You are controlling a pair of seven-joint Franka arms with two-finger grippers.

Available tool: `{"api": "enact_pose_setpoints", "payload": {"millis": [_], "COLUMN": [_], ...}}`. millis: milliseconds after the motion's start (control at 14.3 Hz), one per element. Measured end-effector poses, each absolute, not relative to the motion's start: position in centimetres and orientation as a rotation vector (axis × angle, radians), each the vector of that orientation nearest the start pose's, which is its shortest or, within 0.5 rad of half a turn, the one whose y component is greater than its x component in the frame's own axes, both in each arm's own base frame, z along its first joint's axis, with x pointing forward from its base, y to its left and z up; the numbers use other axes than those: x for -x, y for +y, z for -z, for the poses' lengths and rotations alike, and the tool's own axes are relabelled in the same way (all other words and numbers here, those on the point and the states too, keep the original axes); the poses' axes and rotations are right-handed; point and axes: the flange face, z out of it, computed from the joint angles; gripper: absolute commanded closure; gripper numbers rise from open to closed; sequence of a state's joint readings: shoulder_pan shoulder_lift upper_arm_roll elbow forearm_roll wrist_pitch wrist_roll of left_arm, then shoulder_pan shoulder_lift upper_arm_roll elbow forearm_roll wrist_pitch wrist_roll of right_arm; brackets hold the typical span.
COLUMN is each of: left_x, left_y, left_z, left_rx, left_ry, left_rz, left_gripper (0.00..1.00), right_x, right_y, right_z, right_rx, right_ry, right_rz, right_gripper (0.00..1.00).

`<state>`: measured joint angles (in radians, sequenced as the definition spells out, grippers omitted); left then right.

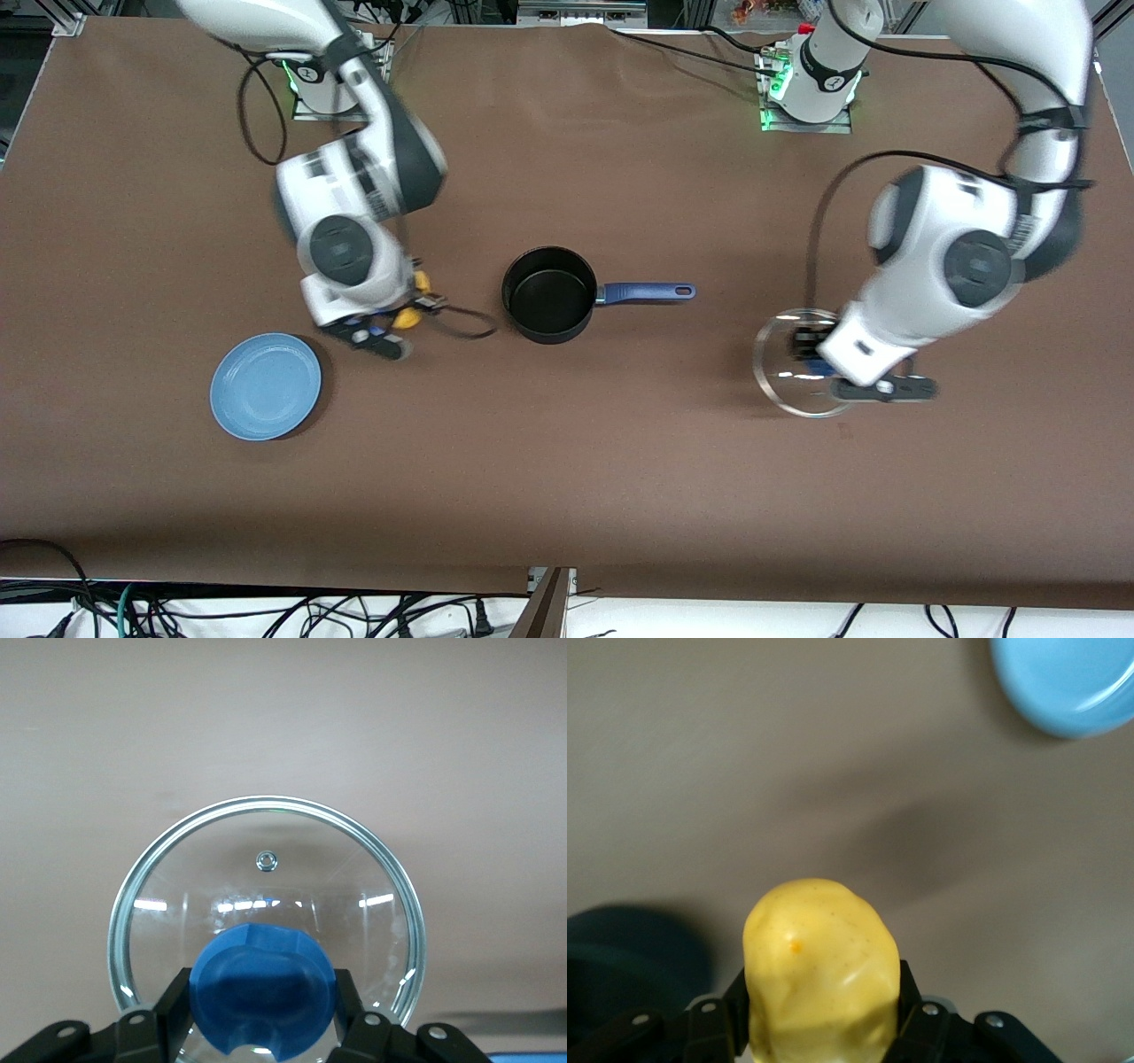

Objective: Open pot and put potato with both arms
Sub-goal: 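Lift the lid aside with the left gripper while the right gripper lifts the potato, then lower the potato into the saucepan while the left gripper sets the lid down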

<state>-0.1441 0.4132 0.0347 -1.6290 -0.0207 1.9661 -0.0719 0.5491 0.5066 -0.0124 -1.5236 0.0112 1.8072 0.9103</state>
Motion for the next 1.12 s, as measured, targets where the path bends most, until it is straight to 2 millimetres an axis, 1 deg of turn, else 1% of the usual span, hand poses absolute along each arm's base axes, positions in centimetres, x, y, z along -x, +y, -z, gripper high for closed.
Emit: {"api": "enact_pose_setpoints", "payload": {"millis": [70,140,209,279,349,419,558,628,767,837,907,977,1047,1116], "left_x": [-65.5,-65.2,-64.8,-64.3,-63.8,-63.2,-62.4,-62.1,-61.6,-61.5,-61.4,-61.3,-61.4,-61.5], "left_y": [-4.0,-1.2,0.7,2.2,3.5,4.5,6.5,7.3,8.2,8.2,8.1,8.1,8.0,8.0], "left_z": [-36.3,-35.0,-33.6,-32.1,-30.5,-29.1,-26.5,-25.4,-23.6,-22.9,-22.5,-22.2,-22.2,-22.4], "left_rx": [3.136,3.135,3.135,3.134,3.132,3.130,3.122,3.119,3.118,3.120,3.126,3.138,3.148,3.153], "left_ry": [0.084,0.107,0.131,0.162,0.194,0.222,0.264,0.276,0.278,0.277,0.271,0.257,0.245,0.236], "left_rz": [-0.143,-0.147,-0.135,-0.114,-0.094,-0.076,-0.047,-0.036,-0.026,-0.030,-0.035,-0.036,-0.034,-0.026], "left_gripper": [0.61,0.61,0.61,0.61,0.61,0.61,0.60,0.58,0.47,0.36,0.18,0.01,0.00,0.00], "right_x": [-55.9,-54.7,-53.9,-53.5,-53.4,-53.6,-54.2,-54.3,-54.1,-53.9,-53.7,-53.2,-52.7,-52.3], "right_y": [37.4,40.1,42.2,43.6,44.5,44.9,45.3,45.5,45.8,46.0,46.3,46.8,47.4,47.9], "right_z": [-34.3,-33.6,-32.9,-31.9,-30.9,-29.7,-26.8,-25.3,-22.8,-21.7,-20.6,-19.6,-18.6,-17.9], "right_rx": [3.195,3.157,3.109,3.062,3.015,2.978,2.935,2.919,2.912,2.916,2.919,2.919,2.922,2.923], "right_ry": [0.652,0.696,0.738,0.778,0.817,0.844,0.878,0.890,0.907,0.908,0.905,0.895,0.887,0.884], "right_rz": [-0.272,-0.272,-0.283,-0.296,-0.311,-0.320,-0.318,-0.316,-0.327,-0.330,-0.328,-0.320,-0.313,-0.309], "right_gripper": [0.66,0.66,0.66,0.66,0.66,0.66,0.66,0.66,0.66,0.66,0.66,0.64,0.46,0.21]}}
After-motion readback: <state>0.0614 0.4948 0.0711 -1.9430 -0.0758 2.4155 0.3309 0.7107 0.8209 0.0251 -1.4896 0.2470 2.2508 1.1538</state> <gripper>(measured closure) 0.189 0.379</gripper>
